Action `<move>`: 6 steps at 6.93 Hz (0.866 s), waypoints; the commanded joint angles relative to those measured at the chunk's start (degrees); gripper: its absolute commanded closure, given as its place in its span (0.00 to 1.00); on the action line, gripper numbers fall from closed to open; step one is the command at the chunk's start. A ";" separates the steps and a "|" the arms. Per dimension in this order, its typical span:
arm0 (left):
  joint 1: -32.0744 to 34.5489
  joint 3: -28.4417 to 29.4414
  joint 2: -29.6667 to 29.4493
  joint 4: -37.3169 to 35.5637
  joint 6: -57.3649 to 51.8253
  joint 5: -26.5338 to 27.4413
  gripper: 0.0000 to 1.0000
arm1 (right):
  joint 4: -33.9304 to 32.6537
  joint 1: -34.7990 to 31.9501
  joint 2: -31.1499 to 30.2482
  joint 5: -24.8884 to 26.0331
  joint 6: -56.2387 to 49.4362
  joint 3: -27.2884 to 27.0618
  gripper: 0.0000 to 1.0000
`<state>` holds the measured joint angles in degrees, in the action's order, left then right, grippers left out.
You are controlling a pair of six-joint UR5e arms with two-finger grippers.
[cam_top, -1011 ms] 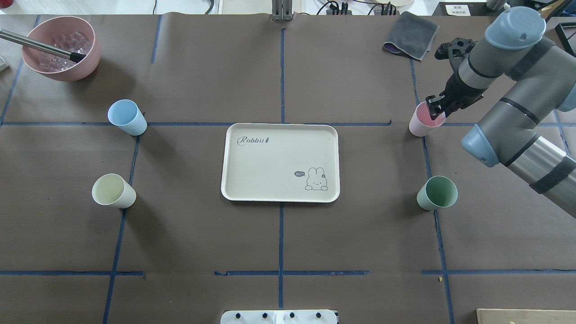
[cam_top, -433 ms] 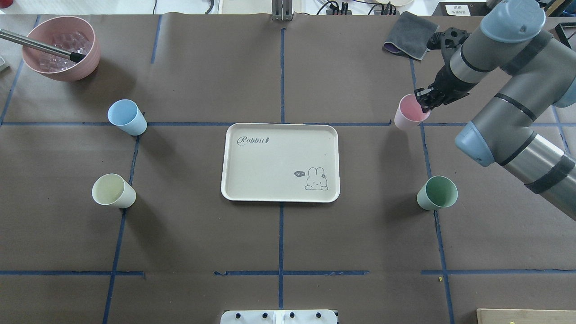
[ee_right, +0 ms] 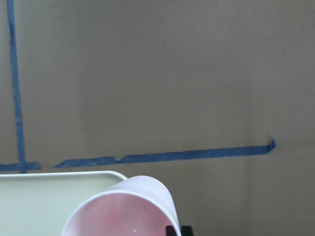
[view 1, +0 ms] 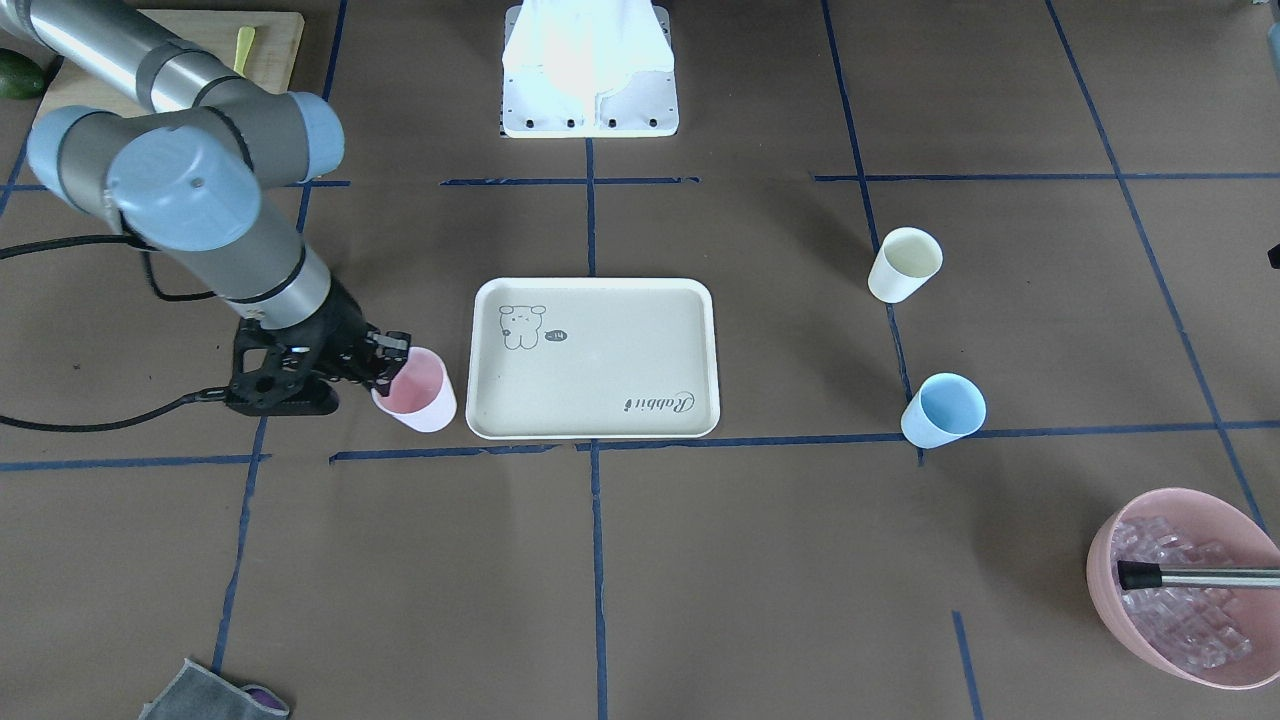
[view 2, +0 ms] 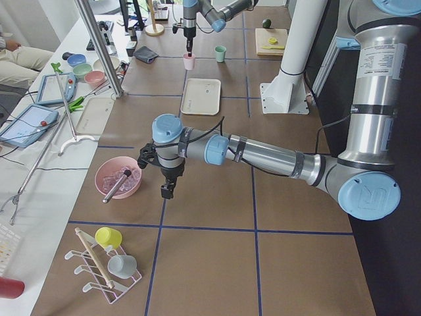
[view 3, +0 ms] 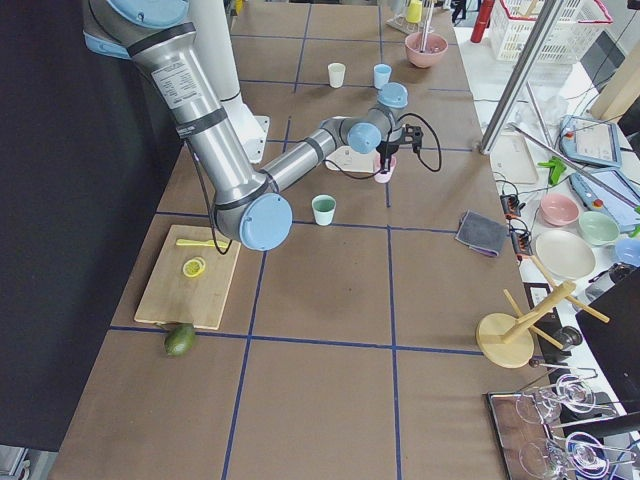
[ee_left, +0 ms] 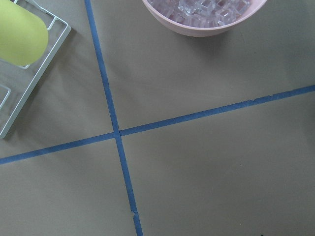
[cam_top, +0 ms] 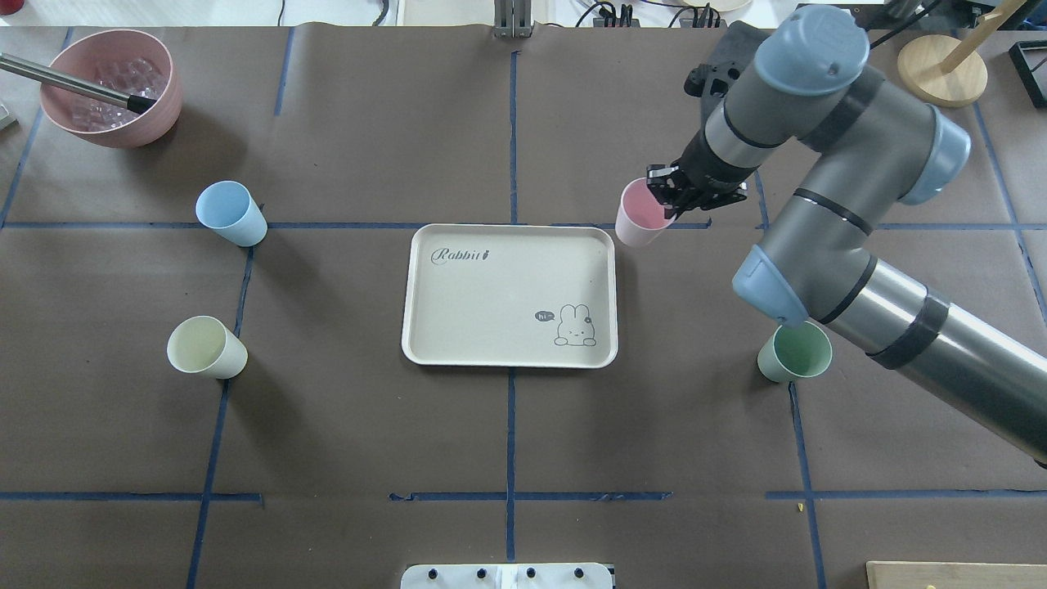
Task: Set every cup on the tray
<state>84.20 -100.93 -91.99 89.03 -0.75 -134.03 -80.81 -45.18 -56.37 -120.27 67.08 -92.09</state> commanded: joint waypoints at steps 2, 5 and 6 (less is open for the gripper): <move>0.00 0.55 -0.04 0.00 -0.21 0.00 0.00 | -0.40 5.63 3.02 5.83 11.49 1.03 0.99; 0.00 0.73 -0.04 0.00 -0.13 0.00 0.00 | -0.40 6.68 2.58 8.82 11.75 2.79 0.97; 0.00 0.73 -0.12 0.00 -0.13 0.00 0.00 | -0.31 6.94 2.66 8.91 11.84 2.79 0.80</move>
<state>84.20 -100.20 -92.06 89.03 -0.88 -134.03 -81.19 -38.61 -53.67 -111.89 78.84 -89.44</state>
